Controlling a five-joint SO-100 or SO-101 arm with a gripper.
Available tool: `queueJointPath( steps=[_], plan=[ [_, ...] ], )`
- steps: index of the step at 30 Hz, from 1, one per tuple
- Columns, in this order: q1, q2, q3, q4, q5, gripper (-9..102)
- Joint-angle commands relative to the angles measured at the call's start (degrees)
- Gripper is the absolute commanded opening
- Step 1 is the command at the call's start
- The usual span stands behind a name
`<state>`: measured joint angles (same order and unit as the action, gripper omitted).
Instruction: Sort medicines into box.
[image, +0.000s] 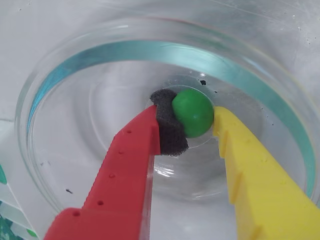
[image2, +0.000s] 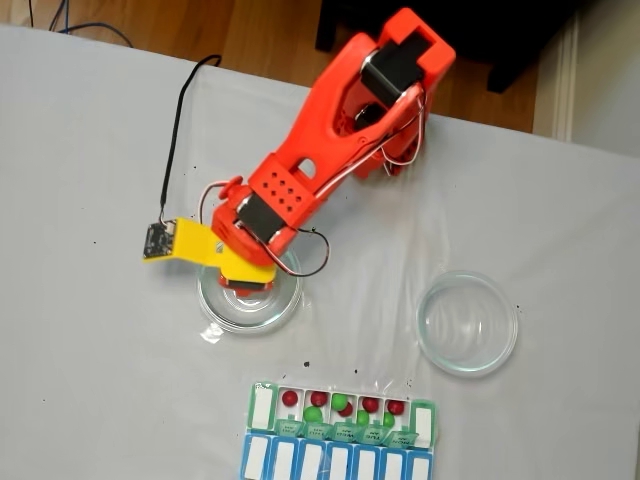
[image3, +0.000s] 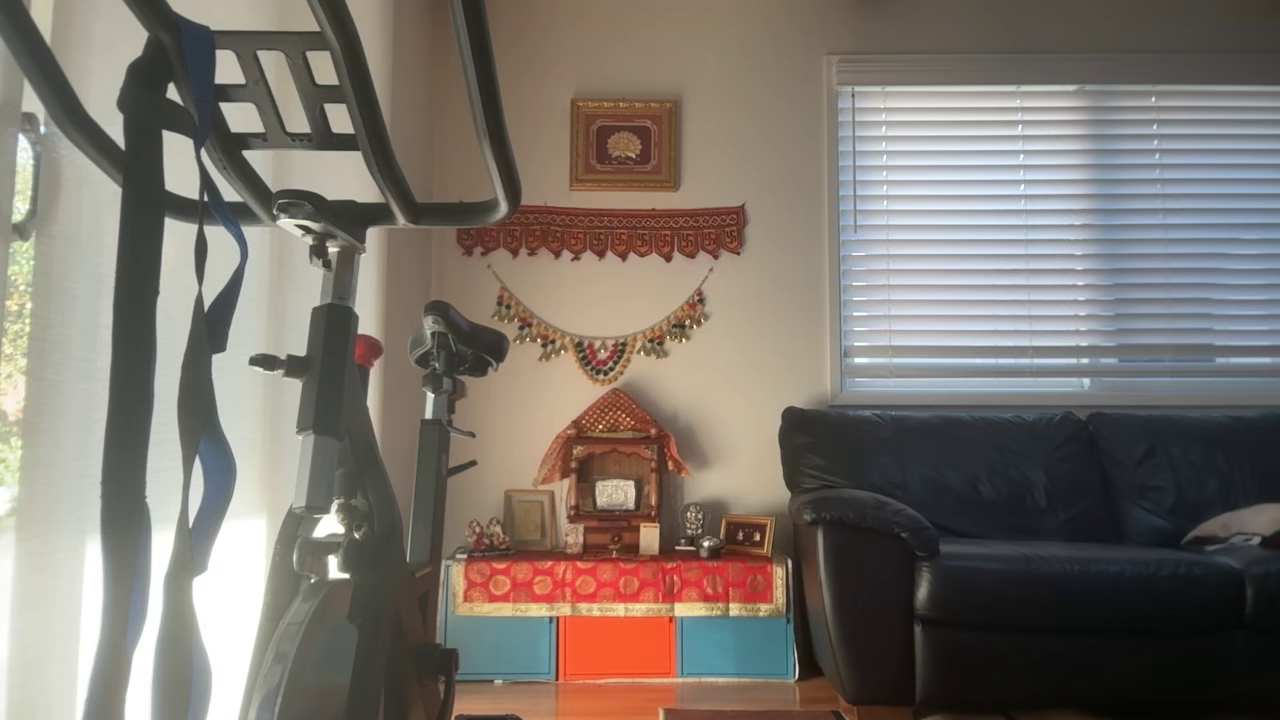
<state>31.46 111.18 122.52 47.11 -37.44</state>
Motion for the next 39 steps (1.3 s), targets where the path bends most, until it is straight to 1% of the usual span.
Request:
queueJointPath(
  steps=[1, 10, 13, 17, 22, 25, 30, 33, 39],
  plan=[
    [-2.5, 9.0, -1.8, 0.1, 0.6, 1],
    [-6.4, 22.8, -7.0, 7.0, 5.4, 1],
    [-8.6, 23.6, -10.7, 9.8, 7.0, 1],
    [-13.2, 23.6, -11.5, 10.5, 9.5, 1],
    [-20.8, 22.3, -10.6, 8.3, 12.7, 1],
    [-23.9, 17.6, -11.6, 4.1, 14.2, 1],
    [-23.5, 3.5, -19.6, -3.7, 13.4, 1],
    [-22.6, -2.4, -24.3, -5.3, 11.8, 1],
    [-21.4, -4.7, -25.5, -6.9, 10.2, 1]
  ],
)
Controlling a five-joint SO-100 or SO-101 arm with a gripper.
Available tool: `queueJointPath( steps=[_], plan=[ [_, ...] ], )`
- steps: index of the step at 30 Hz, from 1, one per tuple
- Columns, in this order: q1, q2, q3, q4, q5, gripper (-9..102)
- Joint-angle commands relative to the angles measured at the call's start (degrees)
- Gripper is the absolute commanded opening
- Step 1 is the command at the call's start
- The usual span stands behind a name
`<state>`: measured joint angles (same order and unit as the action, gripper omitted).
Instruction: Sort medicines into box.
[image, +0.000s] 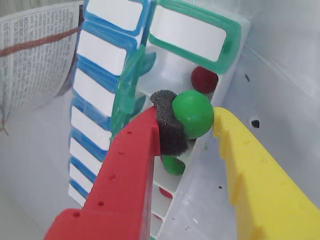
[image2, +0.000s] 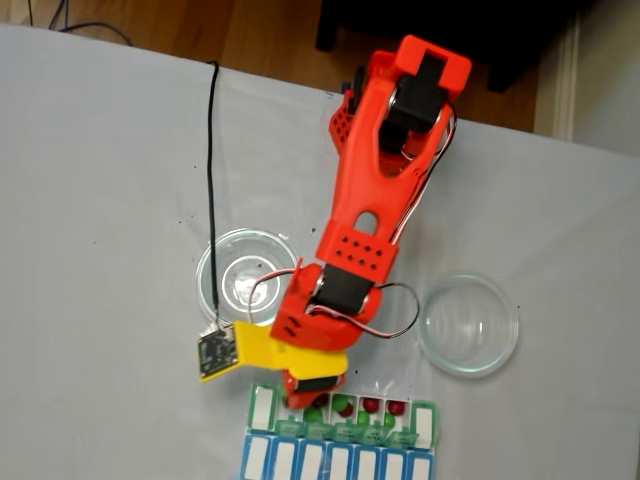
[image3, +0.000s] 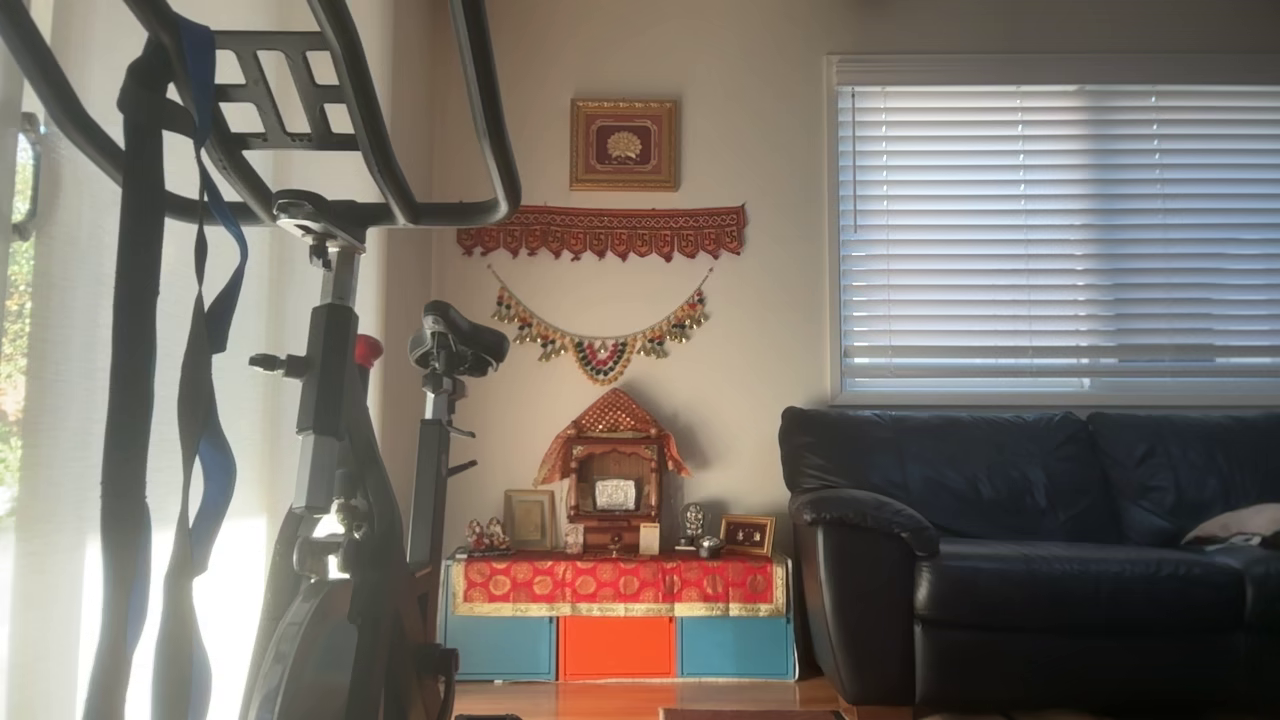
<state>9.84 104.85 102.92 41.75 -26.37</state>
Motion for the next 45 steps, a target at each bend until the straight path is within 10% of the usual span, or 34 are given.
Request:
queueJointPath(
  steps=[1, 45],
  plan=[
    [0.3, 1.6, -5.9, -1.5, -1.0, 1],
    [-5.0, -1.9, 2.0, -16.3, 8.3, 6]
  ],
)
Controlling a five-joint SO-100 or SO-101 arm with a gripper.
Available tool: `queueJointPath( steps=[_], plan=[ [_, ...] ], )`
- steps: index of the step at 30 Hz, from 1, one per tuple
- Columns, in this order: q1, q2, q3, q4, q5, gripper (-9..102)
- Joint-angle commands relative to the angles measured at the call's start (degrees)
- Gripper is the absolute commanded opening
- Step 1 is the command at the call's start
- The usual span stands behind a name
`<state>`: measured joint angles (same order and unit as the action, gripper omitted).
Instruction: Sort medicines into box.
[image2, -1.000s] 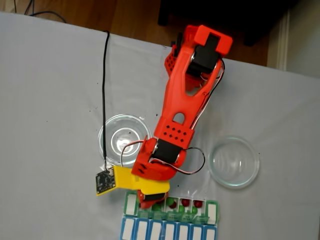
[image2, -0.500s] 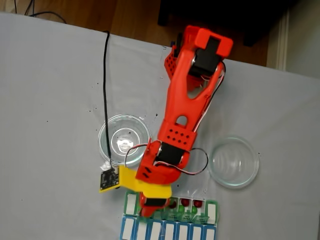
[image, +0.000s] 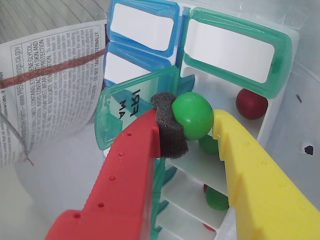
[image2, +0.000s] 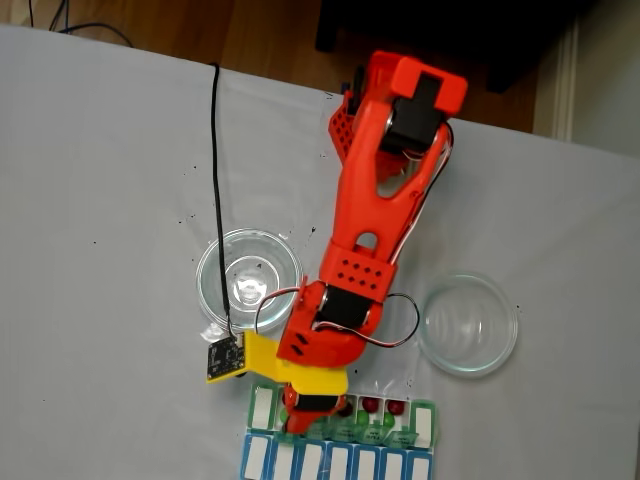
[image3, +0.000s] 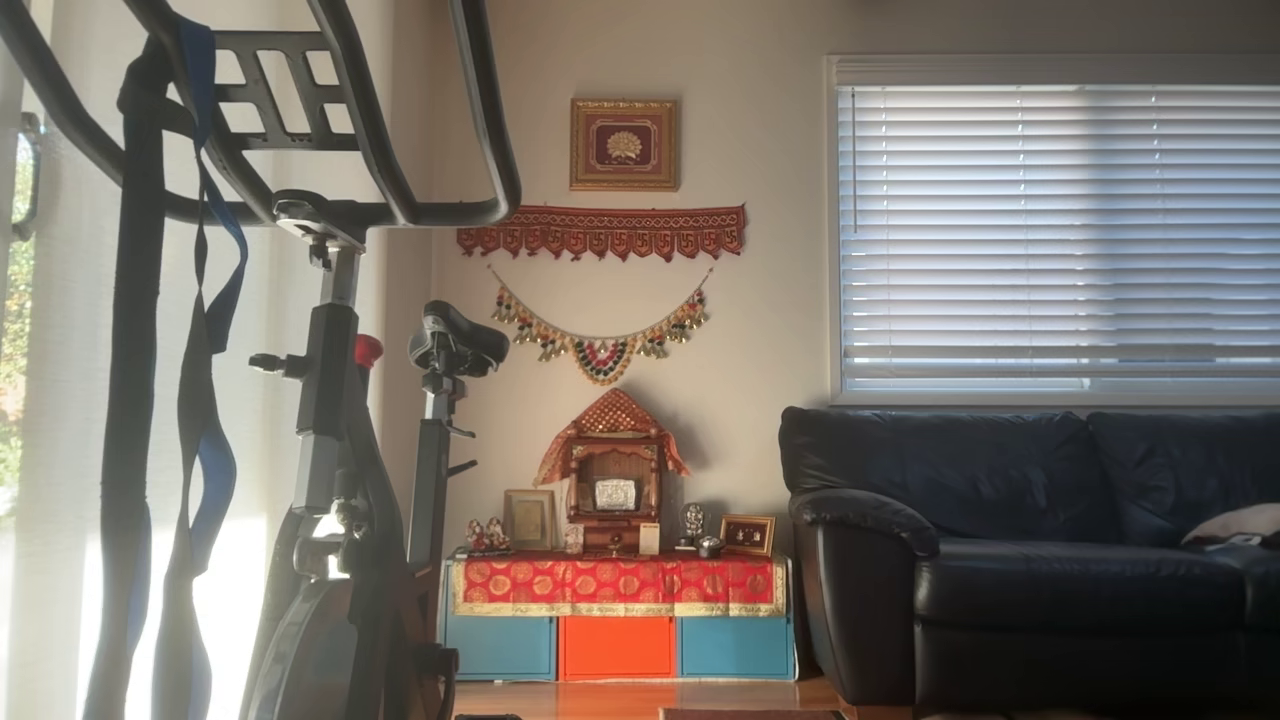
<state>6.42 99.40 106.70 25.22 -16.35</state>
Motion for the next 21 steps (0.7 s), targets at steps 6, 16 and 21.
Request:
queueJointPath(
  steps=[6, 16, 21],
  plan=[
    [-1.8, 3.6, -4.0, 6.7, -3.2, 18],
    [-1.5, 1.7, -5.1, 6.7, -6.1, 23],
    [-1.5, 2.0, -5.0, 6.8, -6.3, 22]
  ],
)
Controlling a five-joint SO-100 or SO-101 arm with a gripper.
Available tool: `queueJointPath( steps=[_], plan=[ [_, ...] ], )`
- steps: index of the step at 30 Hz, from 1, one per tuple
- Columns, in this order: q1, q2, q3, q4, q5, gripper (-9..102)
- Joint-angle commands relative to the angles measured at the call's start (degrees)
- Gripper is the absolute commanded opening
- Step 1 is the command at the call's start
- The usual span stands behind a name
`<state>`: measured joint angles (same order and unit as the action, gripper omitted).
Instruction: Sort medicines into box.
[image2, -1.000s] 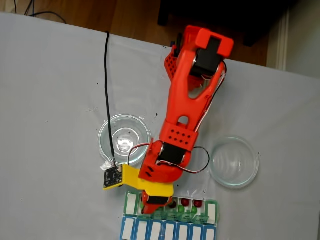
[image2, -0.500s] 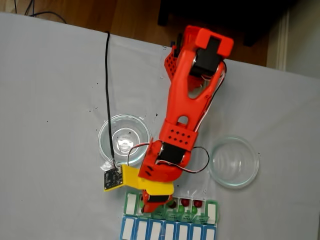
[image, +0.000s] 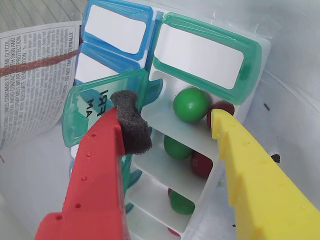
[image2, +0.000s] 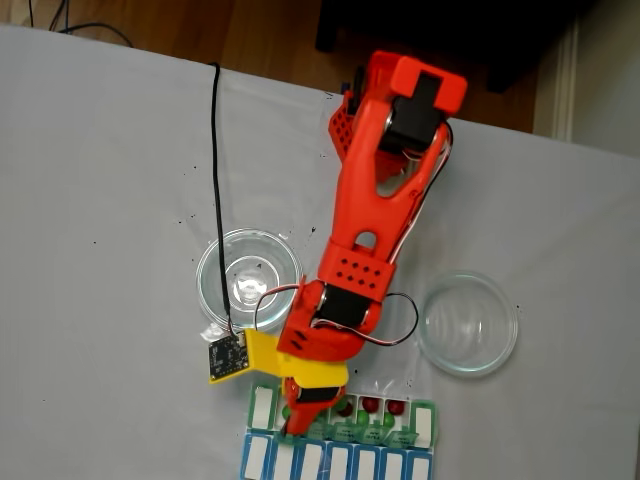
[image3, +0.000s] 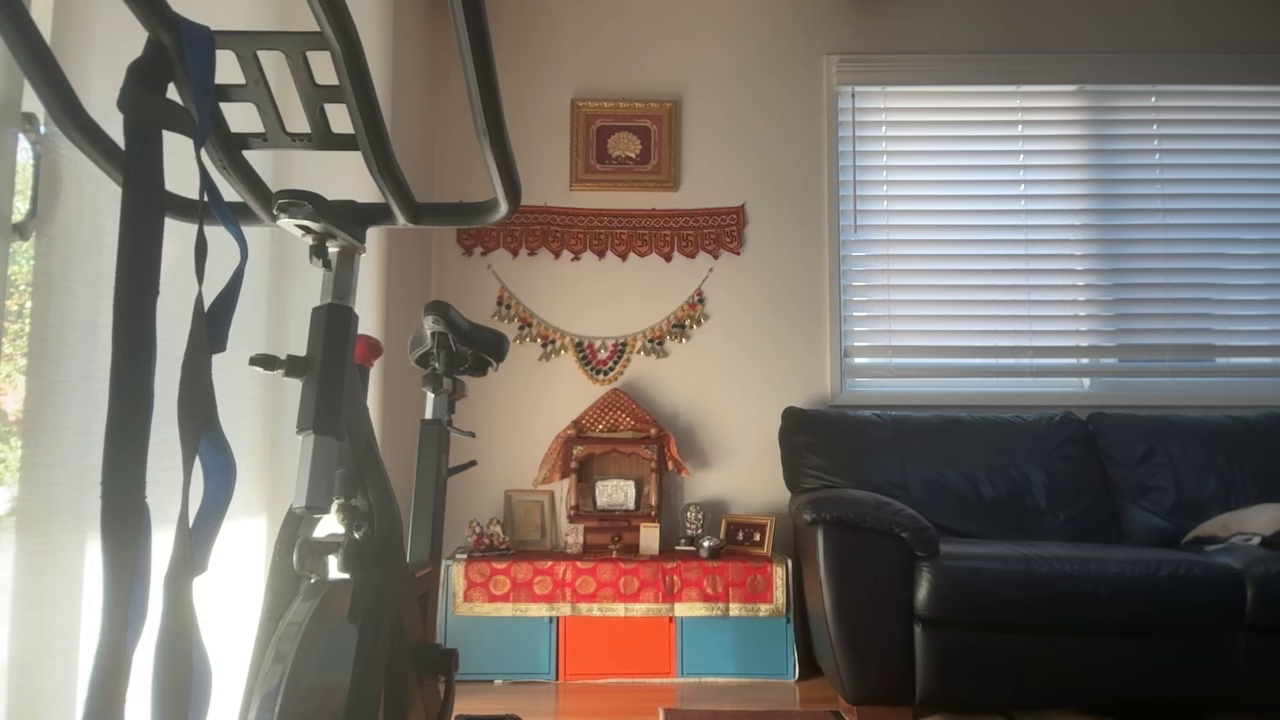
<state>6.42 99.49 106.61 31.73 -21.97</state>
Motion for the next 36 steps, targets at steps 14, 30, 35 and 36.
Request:
queueJointPath(
  steps=[14, 30, 35, 36],
  plan=[
    [3.3, 7.1, -26.0, 39.3, -1.0, 2],
    [1.1, 26.8, -8.4, 35.5, 9.1, 1],
    [-5.5, 27.5, -8.7, 29.6, 12.1, 1],
    [-6.8, 27.8, -10.0, 29.1, 12.7, 1]
  ],
)
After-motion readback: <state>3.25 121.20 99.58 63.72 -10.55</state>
